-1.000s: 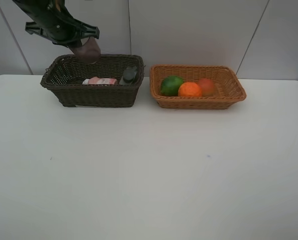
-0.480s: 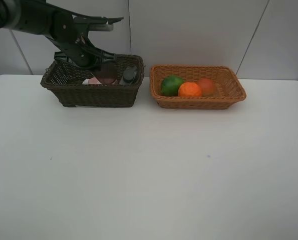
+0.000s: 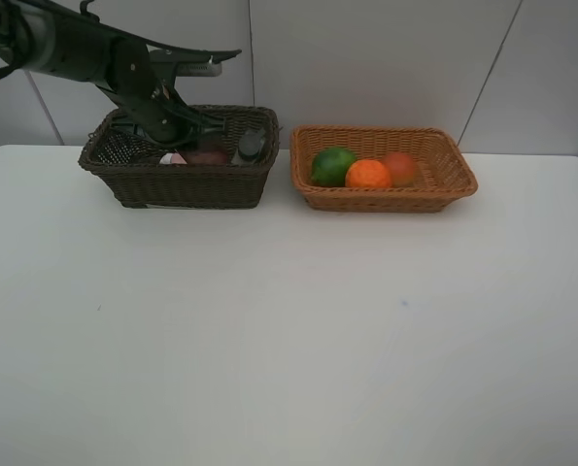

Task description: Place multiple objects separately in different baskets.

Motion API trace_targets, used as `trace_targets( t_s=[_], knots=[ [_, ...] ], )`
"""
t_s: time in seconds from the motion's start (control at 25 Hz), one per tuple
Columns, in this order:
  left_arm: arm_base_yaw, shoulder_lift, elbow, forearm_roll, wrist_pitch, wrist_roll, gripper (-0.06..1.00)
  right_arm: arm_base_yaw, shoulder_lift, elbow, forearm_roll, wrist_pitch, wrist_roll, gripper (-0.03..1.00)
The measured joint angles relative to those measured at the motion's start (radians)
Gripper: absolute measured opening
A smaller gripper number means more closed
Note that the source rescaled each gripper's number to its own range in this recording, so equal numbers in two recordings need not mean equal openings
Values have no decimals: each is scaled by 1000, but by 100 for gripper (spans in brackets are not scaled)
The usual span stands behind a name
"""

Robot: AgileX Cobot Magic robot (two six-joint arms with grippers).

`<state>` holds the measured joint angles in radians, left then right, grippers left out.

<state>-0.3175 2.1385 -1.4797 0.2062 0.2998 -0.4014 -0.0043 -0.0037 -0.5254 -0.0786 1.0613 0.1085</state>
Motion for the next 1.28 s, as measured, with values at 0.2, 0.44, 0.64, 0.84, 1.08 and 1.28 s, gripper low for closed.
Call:
trace_targets(
  t_s=[0.2,0.44,0.64,0.84,1.08,1.28],
  knots=[
    [0,0,0,-2,0,1,70,0,0,0,0,0,0,92],
    [0,-16,0,-4,40,1,99,0,0,0,0,0,0,92],
    [0,-118,0,-4,143,24,100,0,0,0,0,0,0,92],
    [0,-252,0,-4,325,39,100,0,0,0,0,0,0,92],
    [0,-471,85,-4,432,72,100,0,0,0,0,0,0,92],
    [0,-726,280,-4,439,74,100,0,0,0,0,0,0,92]
  ],
)
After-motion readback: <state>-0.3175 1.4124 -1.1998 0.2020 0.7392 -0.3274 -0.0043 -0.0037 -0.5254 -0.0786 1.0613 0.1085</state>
